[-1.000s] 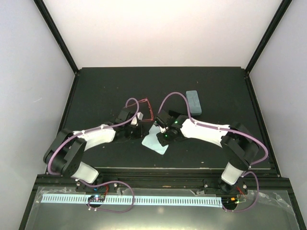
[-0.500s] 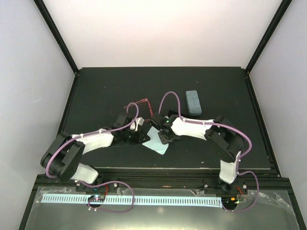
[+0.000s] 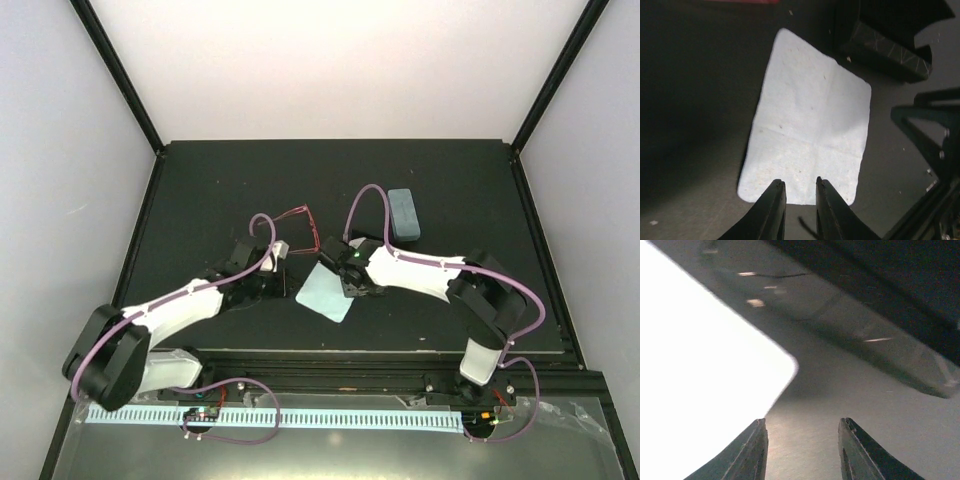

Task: Organize the sunglasses
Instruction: Move the glasses cleaning cloth to the center of the board.

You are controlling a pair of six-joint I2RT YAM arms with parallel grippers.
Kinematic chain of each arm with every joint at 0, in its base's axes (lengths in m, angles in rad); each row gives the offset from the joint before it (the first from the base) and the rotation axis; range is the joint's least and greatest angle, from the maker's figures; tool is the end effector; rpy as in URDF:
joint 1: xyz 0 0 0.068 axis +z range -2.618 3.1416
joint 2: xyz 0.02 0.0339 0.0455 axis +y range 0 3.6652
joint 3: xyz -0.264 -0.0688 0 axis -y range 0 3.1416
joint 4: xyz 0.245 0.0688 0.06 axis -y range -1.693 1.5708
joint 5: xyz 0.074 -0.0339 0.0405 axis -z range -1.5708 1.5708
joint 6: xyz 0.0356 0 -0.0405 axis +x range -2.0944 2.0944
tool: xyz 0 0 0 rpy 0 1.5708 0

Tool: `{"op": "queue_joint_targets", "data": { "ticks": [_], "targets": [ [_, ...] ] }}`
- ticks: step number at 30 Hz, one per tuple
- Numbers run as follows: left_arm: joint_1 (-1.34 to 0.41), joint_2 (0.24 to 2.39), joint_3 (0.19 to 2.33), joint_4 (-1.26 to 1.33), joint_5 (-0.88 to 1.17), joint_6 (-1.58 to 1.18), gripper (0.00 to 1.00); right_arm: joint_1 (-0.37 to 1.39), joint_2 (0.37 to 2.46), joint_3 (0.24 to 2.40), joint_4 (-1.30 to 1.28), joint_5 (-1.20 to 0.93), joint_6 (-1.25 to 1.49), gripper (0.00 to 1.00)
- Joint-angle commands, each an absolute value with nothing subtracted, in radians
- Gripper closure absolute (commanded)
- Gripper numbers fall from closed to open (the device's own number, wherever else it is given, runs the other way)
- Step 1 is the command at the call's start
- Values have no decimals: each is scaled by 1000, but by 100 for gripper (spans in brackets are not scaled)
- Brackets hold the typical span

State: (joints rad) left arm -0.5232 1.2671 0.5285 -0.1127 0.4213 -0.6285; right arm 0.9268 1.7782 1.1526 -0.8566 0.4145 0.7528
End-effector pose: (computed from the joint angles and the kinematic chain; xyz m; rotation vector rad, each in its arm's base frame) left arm 0.1944 -0.1289 0.1647 0.0715 2.5907 -0.9924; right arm 0.2021 0.2453 0.1708 -0.2142 2.7514 -0.2963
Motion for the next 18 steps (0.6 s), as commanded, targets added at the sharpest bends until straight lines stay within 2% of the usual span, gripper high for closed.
{"op": "queue_joint_targets", "data": {
  "ticks": [1, 7, 12, 18],
  "targets": [
    [-518, 1143, 510, -202, 228, -682, 84, 980, 1737, 1173, -739, 213, 600, 58],
    [-473, 956, 490, -302, 91, -710, 82, 1067, 1779, 1161, -630, 95, 530, 58],
    [-419, 849, 466, -318, 82, -712, 80, 1103, 1830, 1161, -618, 74, 473, 59],
    [-386, 816, 479, -331, 106, -713, 79, 1106, 1852, 1146, -643, 102, 443, 59]
  ]
}}
